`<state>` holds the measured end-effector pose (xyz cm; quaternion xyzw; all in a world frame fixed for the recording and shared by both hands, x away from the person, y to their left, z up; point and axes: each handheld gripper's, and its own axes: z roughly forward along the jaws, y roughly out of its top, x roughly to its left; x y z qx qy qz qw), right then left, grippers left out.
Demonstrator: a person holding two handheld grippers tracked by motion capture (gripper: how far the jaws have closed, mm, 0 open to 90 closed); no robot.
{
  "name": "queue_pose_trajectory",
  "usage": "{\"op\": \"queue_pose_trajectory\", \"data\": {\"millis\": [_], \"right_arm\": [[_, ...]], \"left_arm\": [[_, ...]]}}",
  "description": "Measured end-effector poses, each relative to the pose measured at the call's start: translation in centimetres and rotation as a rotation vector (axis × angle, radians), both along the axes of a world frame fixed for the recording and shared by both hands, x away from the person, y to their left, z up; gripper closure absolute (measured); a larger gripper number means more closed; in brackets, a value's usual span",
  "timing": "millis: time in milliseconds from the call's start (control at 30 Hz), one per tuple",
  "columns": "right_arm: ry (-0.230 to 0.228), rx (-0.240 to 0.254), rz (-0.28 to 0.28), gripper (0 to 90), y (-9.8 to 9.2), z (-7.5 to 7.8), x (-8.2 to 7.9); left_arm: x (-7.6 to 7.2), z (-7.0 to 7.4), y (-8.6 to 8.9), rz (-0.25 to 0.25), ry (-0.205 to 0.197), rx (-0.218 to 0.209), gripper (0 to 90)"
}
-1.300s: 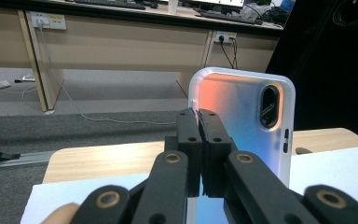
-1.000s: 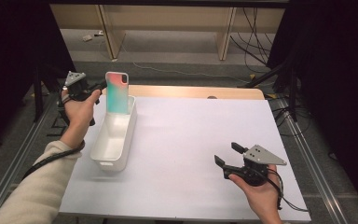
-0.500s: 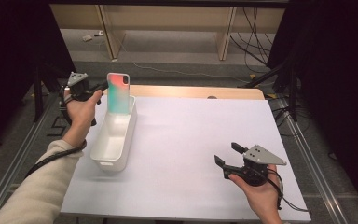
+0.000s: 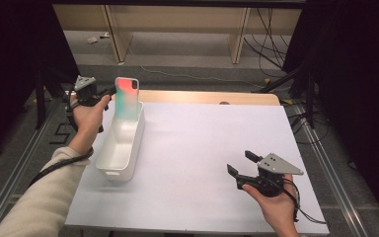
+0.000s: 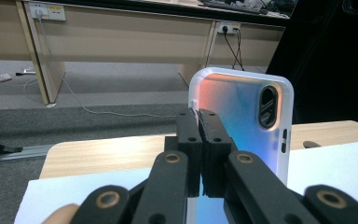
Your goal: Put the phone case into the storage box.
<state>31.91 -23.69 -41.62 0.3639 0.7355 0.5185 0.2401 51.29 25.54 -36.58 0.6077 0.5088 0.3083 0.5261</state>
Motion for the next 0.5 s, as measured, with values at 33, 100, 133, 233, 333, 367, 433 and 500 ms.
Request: {"op": "queue_pose_trajectory", "data": {"millis": [33,100,133,233,333,367,433,500], "right_arm": [[-0.002,0.0,-0.001,24.0,-0.01,0.01,0.0],[-0.008,0.009,-0.002,24.0,0.05,-0.02,0.03],[-0.008,0.007,-0.002,24.0,0.05,-0.03,0.04],[0.002,0.0,0.002,24.0,0.02,0.0,-0.01],[0.002,-0.002,0.002,24.0,0.02,0.0,0.0],[0.002,-0.001,0.001,24.0,0.02,0.0,0.0],[0.0,0.0,0.002,24.0,0.0,0.01,-0.01],[-0.008,0.006,-0.001,24.0,0.05,-0.01,0.02]], "left_arm": [[0.01,-0.03,-0.01,0.002,0.002,0.001,87.7],[0.07,-0.08,-0.02,0.0,0.003,0.003,87.7],[0.08,-0.1,-0.02,0.0,0.004,0.003,87.7],[0.15,-0.18,-0.04,0.003,0.009,0.007,87.7],[0.24,-0.29,-0.06,0.004,0.012,0.006,87.7],[0.26,-0.33,-0.08,0.005,0.013,0.004,87.7],[0.32,-0.42,-0.09,0.007,0.018,0.006,87.7],[0.41,-0.54,-0.15,0.008,0.02,0.002,87.7]]}}
